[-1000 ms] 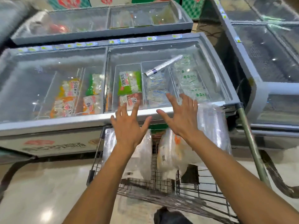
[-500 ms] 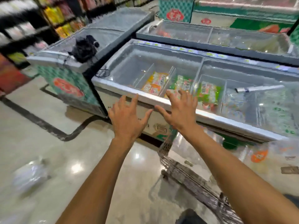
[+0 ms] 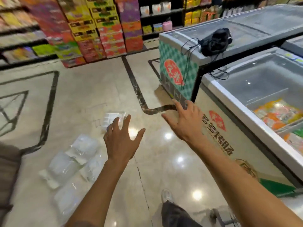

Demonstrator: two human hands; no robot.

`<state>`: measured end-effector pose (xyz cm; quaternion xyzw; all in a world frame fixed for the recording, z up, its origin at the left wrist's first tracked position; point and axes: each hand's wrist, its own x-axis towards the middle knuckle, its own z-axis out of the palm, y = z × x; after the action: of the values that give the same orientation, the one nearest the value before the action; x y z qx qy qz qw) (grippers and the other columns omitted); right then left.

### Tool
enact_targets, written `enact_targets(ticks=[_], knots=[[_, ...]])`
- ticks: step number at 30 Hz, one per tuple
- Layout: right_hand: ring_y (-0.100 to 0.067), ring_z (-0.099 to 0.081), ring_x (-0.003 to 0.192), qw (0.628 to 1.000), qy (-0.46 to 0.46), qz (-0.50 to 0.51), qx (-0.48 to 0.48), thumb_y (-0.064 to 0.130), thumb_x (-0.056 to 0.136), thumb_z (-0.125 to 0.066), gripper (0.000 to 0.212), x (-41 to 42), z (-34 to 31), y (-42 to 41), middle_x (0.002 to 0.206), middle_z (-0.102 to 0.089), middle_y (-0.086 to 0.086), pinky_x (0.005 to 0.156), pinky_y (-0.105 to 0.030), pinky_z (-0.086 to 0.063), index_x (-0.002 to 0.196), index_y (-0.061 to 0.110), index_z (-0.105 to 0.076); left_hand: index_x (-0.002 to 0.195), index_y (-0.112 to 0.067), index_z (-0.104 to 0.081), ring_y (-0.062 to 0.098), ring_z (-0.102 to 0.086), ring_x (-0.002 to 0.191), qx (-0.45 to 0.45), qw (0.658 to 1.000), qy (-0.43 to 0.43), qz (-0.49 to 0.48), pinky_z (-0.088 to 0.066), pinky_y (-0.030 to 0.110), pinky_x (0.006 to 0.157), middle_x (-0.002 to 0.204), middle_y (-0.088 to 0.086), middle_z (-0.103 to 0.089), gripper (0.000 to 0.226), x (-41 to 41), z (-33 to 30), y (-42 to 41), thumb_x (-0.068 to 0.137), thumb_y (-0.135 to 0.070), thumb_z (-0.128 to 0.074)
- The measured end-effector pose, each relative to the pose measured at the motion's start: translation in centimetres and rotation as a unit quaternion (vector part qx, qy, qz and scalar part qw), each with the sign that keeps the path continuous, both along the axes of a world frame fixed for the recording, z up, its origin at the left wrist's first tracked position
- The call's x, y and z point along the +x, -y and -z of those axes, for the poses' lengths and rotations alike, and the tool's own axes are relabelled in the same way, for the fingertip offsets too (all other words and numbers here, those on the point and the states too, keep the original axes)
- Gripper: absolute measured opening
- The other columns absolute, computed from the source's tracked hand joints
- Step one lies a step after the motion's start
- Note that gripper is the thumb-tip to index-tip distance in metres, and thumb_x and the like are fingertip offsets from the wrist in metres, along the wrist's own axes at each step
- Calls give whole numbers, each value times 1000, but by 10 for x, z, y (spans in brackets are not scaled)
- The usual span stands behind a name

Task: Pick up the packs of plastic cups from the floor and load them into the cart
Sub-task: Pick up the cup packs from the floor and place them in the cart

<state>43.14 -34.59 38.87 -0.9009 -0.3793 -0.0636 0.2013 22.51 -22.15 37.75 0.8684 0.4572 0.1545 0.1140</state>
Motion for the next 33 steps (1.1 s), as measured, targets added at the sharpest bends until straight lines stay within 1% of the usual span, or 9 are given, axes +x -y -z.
enact_targets(ticks=[3, 6, 8, 12, 15, 20, 27, 30, 33], knots=[[-40, -51, 113, 998, -25, -60, 10, 78, 92, -35, 72, 2, 14, -73, 126, -54, -20, 93, -49, -40, 139, 29, -57, 156, -38, -39, 35, -35, 145, -8, 997, -18, -77, -39, 56, 109, 161, 8, -37, 87, -23, 7, -45, 85, -87, -34], [-40, -51, 115, 990, -46, -129, 17, 72, 92, -44, 64, -6, 25, -141, 129, -55, -20, 93, -50, -41, 137, 28, -57, 154, -35, -45, 35, -40, 141, 3, 989, -30, -148, -43, 56, 106, 158, 8, -42, 81, -52, 12, -80, 88, -83, -43], [-41, -51, 115, 983, -53, -173, 19, 67, 93, -49, 59, -19, 32, -183, 130, -55, -21, 93, -49, -41, 136, 28, -57, 152, -34, -48, 37, -43, 138, -5, 979, -26, -201, -44, 57, 105, 156, 8, -44, 80, -74, 18, -100, 87, -81, -45], [-42, -54, 112, 964, -68, -256, 10, 58, 93, -52, 54, -64, 46, -250, 130, -55, -21, 90, -47, -41, 137, 26, -57, 146, -29, -56, 40, -51, 127, -1, 963, -23, -269, -51, 55, 93, 148, 13, -52, 74, -123, 32, -128, 89, -76, -54], [-42, -54, 113, 948, -78, -308, -8, 55, 92, -54, 57, -100, 57, -297, 133, -55, -22, 89, -47, -42, 140, 25, -55, 149, -30, -52, 40, -48, 130, -43, 943, -33, -328, -50, 55, 95, 151, 13, -49, 76, -160, 44, -151, 87, -76, -54], [-40, -53, 114, 924, -79, -372, -41, 64, 91, -46, 64, -161, 88, -385, 132, -54, -19, 90, -48, -43, 141, 25, -55, 155, -36, -41, 34, -39, 139, -101, 918, -10, -382, -45, 54, 104, 158, 8, -39, 80, -217, 80, -206, 88, -79, -44], [-44, -52, 118, 880, -49, -455, -128, 64, 92, -53, 63, -232, 170, -499, 133, -54, -22, 93, -53, -47, 142, 25, -55, 155, -31, -43, 35, -38, 140, -177, 891, 13, -417, -44, 55, 104, 158, 10, -40, 77, -258, 179, -304, 91, -74, -48], [-43, -52, 120, 857, -44, -484, -173, 66, 92, -51, 66, -256, 235, -545, 133, -55, -24, 93, -52, -47, 144, 25, -54, 154, -31, -44, 37, -39, 139, -214, 875, 14, -433, -45, 56, 103, 158, 12, -40, 78, -263, 246, -335, 91, -76, -44], [-43, -53, 116, 827, -41, -516, -217, 66, 93, -55, 66, -272, 326, -586, 133, -55, -23, 92, -51, -46, 146, 27, -54, 154, -31, -44, 37, -41, 139, -244, 855, 18, -458, -45, 56, 105, 157, 11, -42, 79, -259, 331, -360, 91, -78, -40]])
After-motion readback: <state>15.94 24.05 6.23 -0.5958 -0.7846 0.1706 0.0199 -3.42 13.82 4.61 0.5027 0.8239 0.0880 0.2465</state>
